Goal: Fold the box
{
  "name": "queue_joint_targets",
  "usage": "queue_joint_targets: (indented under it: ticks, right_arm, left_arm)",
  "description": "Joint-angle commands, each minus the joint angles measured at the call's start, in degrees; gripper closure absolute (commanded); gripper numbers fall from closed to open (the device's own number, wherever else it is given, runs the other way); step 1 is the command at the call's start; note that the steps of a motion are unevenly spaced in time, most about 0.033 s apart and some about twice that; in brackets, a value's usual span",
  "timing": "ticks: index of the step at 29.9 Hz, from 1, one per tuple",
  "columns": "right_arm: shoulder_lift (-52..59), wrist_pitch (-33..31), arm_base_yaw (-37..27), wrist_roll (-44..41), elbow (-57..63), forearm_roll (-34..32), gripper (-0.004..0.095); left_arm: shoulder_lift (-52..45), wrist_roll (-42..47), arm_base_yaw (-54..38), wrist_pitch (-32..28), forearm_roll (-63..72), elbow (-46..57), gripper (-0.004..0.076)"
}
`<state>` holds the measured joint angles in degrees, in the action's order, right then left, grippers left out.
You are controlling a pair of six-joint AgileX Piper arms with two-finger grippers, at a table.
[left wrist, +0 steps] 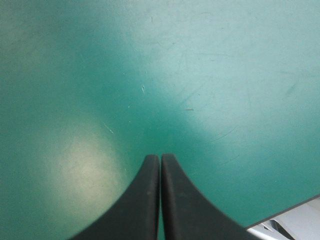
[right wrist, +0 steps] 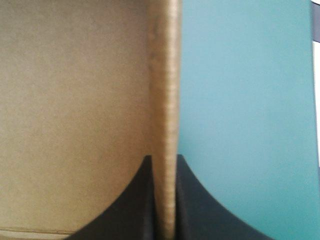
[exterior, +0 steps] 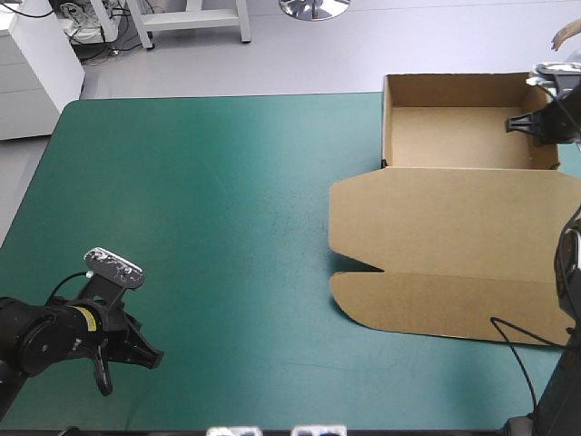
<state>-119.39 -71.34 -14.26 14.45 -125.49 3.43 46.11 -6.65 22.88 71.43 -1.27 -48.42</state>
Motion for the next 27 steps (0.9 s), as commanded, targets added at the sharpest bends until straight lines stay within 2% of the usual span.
queue_joint_targets:
  ticks: [1,7,12,14,16,18,19,21,24,25,27]
  right_arm:
    - [3.4,0.7,-4.8,0.4,-2.0,2.7,0.0927]
    - [1.8,0.4,-8.7,0.4,-2.0,3.0,0.0927]
    - [-0.8,0.7,-8.9,0.4,-2.0,3.1,0.0924]
    - [-1.5,1.1,-8.9,0.4,-2.0,3.6,0.0893]
    - [-1.5,1.5,-8.9,1.3,-2.0,3.7,0.0814]
    - [-1.5,2.0,-8.9,2.9,-2.0,3.7,0.0662]
    - [-1.5,2.2,-8.9,3.0,-2.0,3.4,0.0581]
    - [-1.1,2.7,-8.9,2.5,-2.1,3.0,0.0334]
    - [0.4,3.9,-8.9,0.4,-2.4,2.5,0.0091]
    - [1.1,3.9,-8.9,0.4,-2.4,2.3,0.0057]
    - [2.9,3.3,-8.9,0.3,-3.1,2.9,0.0059]
  left_arm:
    - [-0.1,0.2,0.3,2.0,0.2,-1.3,0.0731]
    - [-0.1,0.3,0.3,2.0,0.3,-1.3,0.0731]
    - [-0.1,0.3,0.3,1.9,0.3,-1.3,0.0731]
    - [-0.1,0.3,0.3,1.8,0.3,-1.3,0.0731]
    - [-0.1,0.3,0.3,1.8,0.3,-1.3,0.0731]
    - [-0.1,0.3,0.3,1.7,0.3,-1.3,0.0731]
    - [-0.1,0.3,0.3,1.6,0.3,-1.3,0.0732]
    - [-0.1,0.3,0.3,1.4,0.2,-1.3,0.0731]
    - [-0.1,0.3,0.3,0.8,0.2,-1.3,0.0731]
    - [-0.1,0.3,0.3,0.7,0.2,-1.3,0.0732]
    - [-0.1,0.3,0.3,-0.2,0.2,-1.3,0.0732]
